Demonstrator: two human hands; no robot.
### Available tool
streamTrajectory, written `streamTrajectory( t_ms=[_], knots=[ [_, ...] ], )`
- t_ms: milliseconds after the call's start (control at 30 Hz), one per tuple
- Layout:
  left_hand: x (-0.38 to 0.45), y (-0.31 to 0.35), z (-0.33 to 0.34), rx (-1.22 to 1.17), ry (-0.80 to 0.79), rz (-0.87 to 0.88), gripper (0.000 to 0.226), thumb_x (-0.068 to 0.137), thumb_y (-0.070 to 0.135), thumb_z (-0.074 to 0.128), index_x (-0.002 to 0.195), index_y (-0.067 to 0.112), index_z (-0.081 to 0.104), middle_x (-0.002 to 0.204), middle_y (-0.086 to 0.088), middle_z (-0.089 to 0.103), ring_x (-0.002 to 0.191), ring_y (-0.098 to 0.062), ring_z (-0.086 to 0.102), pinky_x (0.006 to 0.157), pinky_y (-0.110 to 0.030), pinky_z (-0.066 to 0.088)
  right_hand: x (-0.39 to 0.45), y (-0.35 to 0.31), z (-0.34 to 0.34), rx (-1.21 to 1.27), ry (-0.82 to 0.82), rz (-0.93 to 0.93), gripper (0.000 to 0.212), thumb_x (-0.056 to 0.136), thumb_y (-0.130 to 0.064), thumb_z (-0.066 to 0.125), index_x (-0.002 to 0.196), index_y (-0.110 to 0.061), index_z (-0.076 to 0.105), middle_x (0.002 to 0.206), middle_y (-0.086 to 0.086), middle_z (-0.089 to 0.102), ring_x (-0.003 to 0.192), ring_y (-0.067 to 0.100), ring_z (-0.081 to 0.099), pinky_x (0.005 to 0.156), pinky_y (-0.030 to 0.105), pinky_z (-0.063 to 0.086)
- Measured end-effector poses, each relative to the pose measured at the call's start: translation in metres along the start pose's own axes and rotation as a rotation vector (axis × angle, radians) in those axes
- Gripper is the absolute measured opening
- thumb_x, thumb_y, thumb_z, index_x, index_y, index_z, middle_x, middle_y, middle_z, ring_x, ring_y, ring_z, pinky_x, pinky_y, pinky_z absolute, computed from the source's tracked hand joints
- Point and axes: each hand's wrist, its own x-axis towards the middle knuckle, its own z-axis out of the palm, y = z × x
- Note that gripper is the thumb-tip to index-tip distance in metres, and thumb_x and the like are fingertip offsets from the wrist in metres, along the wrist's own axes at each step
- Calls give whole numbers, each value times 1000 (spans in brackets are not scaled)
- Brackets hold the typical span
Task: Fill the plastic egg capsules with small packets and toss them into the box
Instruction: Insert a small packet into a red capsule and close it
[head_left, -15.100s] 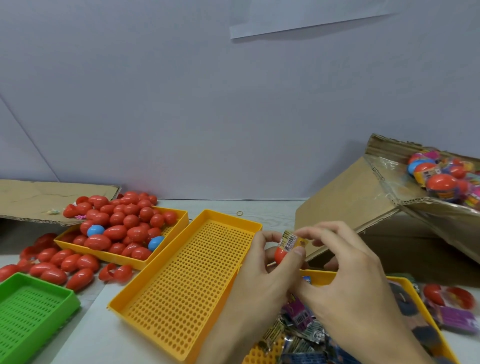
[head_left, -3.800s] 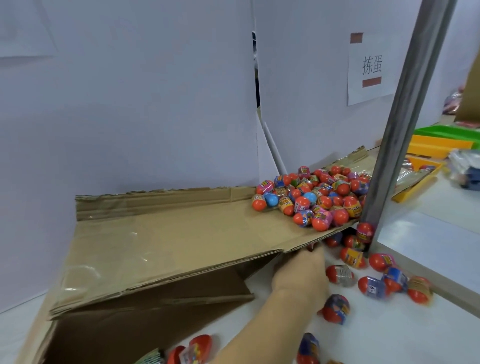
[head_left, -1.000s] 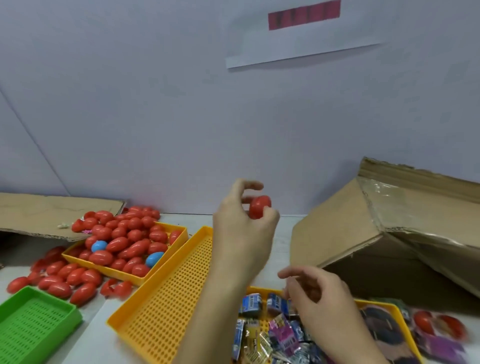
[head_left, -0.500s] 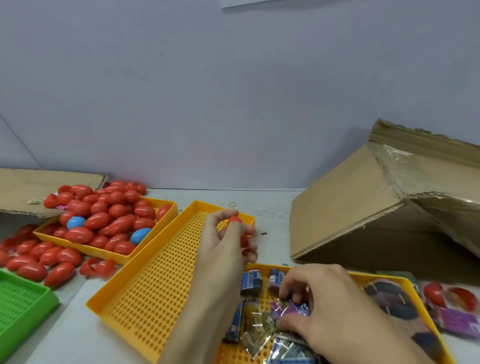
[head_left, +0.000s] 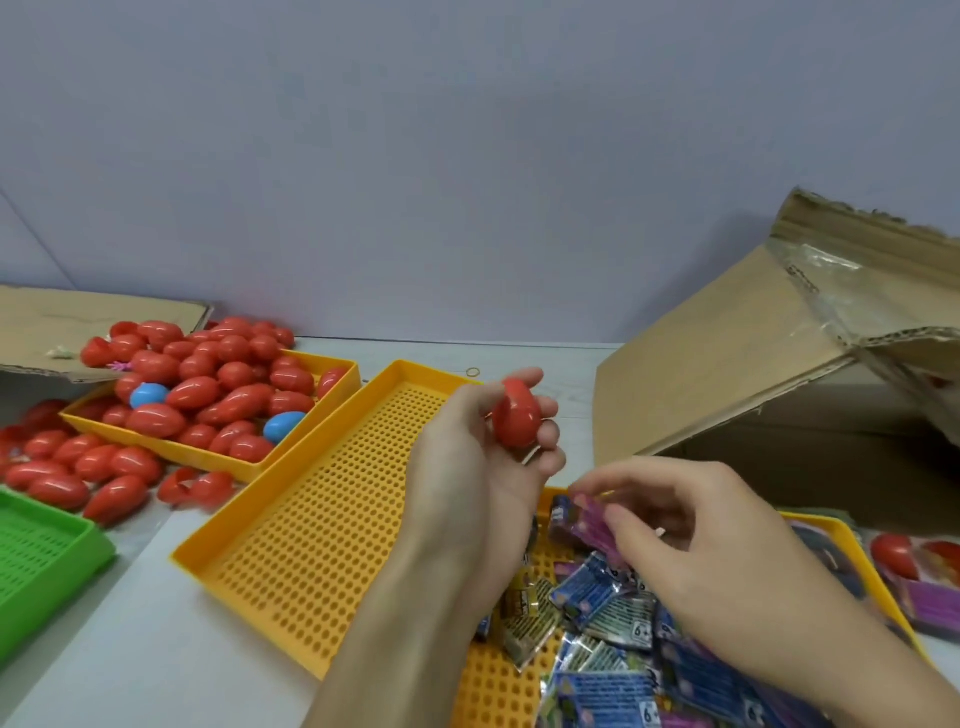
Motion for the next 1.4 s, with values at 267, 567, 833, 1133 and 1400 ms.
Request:
streamTrajectory(
  t_ms=[267, 567, 833, 1133, 1400],
  knots=[
    [5, -7, -6, 116, -44, 104, 29, 78, 10, 66, 107, 8, 68, 84, -9, 68, 75, -19, 64, 62, -21, 53, 4, 6, 2, 228, 92, 81, 30, 93, -10, 59, 95, -37, 71, 76, -9, 75, 66, 9, 71, 61, 25, 60],
    [11, -17, -9, 337, 46, 197, 7, 84, 7, 70, 91, 7, 70, 82, -5, 63, 72, -16, 63, 61, -21, 53, 4, 4, -3, 546, 226, 97, 41, 62, -38, 71, 100, -24, 73, 76, 1, 77, 72, 16, 75, 61, 24, 57],
    [10, -23, -14, 663, -8, 191, 6, 78, 17, 67, 79, 22, 71, 66, 1, 53, 56, -12, 52, 59, -24, 50, 6, 8, 0, 541, 261, 155, 7, 88, -22, 69, 91, -22, 75, 76, 0, 77, 70, 15, 75, 69, 31, 52],
    [4, -17, -9, 761, -189, 143, 10, 75, 27, 69, 81, 26, 77, 52, 10, 57, 48, -7, 52, 50, -15, 45, 9, 10, 0, 546, 277, 164, 14, 94, -25, 62, 92, -24, 75, 80, -4, 78, 72, 13, 74, 65, 27, 51],
    [3, -18, -7, 849, -115, 269, 20, 86, 16, 72, 68, 22, 75, 50, 16, 58, 47, 1, 54, 46, -10, 41, 9, 11, 3, 527, 277, 171, 21, 97, -21, 58, 86, -26, 76, 82, -6, 78, 77, 10, 74, 69, 32, 54]
  ],
)
